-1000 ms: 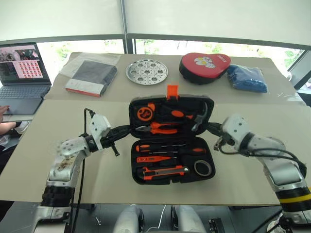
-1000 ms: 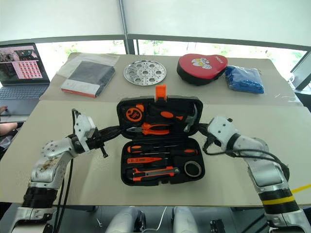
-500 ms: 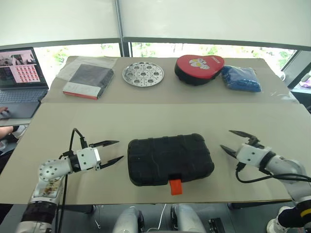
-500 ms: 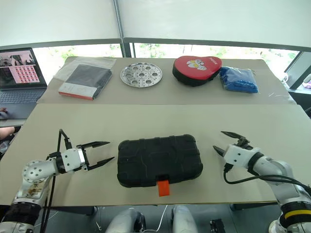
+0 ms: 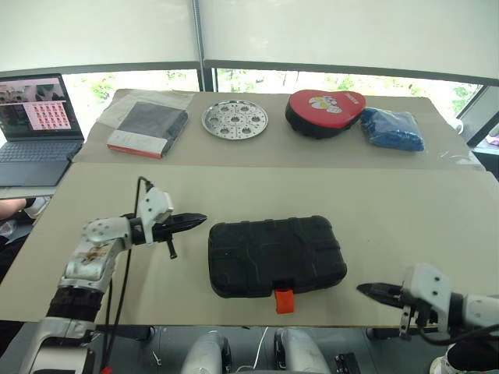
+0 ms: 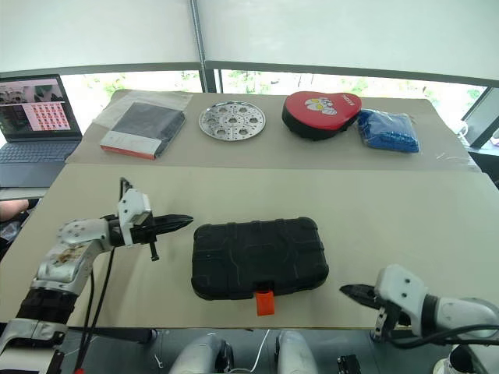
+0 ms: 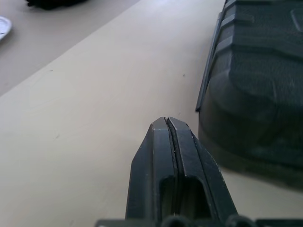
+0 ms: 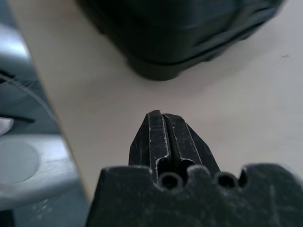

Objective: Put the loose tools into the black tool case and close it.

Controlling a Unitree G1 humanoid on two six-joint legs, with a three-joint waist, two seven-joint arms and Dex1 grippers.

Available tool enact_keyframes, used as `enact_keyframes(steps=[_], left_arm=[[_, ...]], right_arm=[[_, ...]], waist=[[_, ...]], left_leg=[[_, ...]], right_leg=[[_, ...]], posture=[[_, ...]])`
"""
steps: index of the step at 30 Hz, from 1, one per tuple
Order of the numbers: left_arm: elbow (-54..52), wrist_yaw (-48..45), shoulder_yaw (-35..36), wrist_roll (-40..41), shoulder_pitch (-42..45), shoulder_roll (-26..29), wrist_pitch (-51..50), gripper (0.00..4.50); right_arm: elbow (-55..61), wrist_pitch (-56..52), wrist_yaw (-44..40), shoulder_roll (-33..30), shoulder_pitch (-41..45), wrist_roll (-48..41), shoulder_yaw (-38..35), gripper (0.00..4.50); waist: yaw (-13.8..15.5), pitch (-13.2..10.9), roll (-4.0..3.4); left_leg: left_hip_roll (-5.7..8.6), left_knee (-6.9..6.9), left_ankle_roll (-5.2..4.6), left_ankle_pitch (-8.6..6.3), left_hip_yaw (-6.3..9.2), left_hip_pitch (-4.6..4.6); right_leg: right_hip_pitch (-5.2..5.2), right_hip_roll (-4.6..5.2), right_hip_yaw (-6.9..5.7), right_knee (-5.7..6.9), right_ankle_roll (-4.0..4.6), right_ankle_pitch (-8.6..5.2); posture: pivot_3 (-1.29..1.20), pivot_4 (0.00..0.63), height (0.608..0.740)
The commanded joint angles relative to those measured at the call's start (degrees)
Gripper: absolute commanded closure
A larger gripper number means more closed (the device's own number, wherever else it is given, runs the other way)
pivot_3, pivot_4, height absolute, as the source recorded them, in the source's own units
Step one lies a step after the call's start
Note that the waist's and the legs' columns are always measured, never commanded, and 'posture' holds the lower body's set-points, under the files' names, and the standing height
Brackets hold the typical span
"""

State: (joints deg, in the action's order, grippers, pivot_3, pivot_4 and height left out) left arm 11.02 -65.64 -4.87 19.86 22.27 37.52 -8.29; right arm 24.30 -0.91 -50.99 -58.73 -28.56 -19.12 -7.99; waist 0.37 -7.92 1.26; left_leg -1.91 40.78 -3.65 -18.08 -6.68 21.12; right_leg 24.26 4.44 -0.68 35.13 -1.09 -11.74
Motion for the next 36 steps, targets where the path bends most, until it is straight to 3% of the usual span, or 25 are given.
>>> enact_keyframes(steps=[1,8,13,17,22,26,31,36], left_arm=[[2.11,-3.63,-4.71,-3.12,3.34,1.56,-7.04,4.50],[2.55,-3.18,-4.54,-4.28,3.79,1.78,-11.43,4.50],[-3.50,-1.87,-1.83,-1.77,-1.38,1.60,-14.05,4.50],[-11.25,3.92,3.53,2.85,-4.11,-0.09,-21.78,4.50],[-11.72,7.28,7.29,2.74,-2.74,1.15,-23.12,4.50],[-10.20,-0.51,6.70,4.96,2.64,5.07,-22.32,4.50],[-10.17,-3.30,1.49,6.08,10.57,-0.42,-22.78,4.50],[-7.03,-3.09,-3.46,2.46,13.28,-5.36,-19.20,4.50]], right_arm=[[3.55,-1.22,3.26,4.06,7.61,9.64,8.95,4.47],[-0.86,-6.34,6.47,13.36,22.02,14.68,15.73,4.47],[-9.75,-3.59,7.35,17.52,31.74,19.07,17.61,4.47],[-18.02,-1.61,8.38,19.94,37.69,19.54,16.34,4.47],[-17.04,-2.65,7.09,18.94,36.17,16.38,12.76,4.47],[-8.92,-6.37,2.21,14.11,27.18,10.78,7.18,4.47],[1.57,-15.01,1.58,12.96,19.15,2.50,1.25,4.47],[6.95,-26.36,2.04,11.26,15.61,0.21,3.17,4.47]], waist=[[-0.26,0.00,0.04],[-0.69,-0.04,0.30],[-1.16,-0.06,0.32],[-1.03,-0.09,0.31],[-0.08,-0.12,0.31],[0.45,-0.13,0.30],[0.89,-0.14,0.24],[0.07,-0.14,0.26]], left_leg=[[0.01,0.00,0.03,0.01,-0.01,0.00],[0.02,0.03,0.24,0.14,0.03,0.02],[0.02,0.05,0.21,0.13,0.01,-0.01],[0.01,0.04,0.41,0.25,0.02,0.02],[0.02,0.04,0.49,0.29,0.04,0.07],[0.02,0.01,0.52,0.30,0.06,0.09],[0.11,0.08,0.44,0.26,0.08,0.13],[0.16,0.09,0.39,0.23,0.06,0.08]], right_leg=[[0.03,-0.03,0.01,0.00,-0.01,-0.01],[0.09,-0.10,0.03,0.08,0.06,-0.05],[0.11,-0.04,0.06,0.17,0.10,-0.01],[0.15,-0.01,0.05,0.25,0.10,-0.02],[0.18,0.01,-0.01,0.28,0.09,-0.03],[0.18,0.01,-0.06,0.22,0.09,-0.04],[0.00,0.06,-0.07,0.03,0.00,-0.04],[0.01,-0.02,0.09,0.01,-0.06,-0.01]], posture=[[0.00,0.150,0.740],[0.00,0.150,0.740],[0.00,0.150,0.740],[0.00,0.150,0.740],[0.00,0.150,0.740],[0.00,0.150,0.740],[0.00,0.150,0.740],[0.00,0.150,0.740]])
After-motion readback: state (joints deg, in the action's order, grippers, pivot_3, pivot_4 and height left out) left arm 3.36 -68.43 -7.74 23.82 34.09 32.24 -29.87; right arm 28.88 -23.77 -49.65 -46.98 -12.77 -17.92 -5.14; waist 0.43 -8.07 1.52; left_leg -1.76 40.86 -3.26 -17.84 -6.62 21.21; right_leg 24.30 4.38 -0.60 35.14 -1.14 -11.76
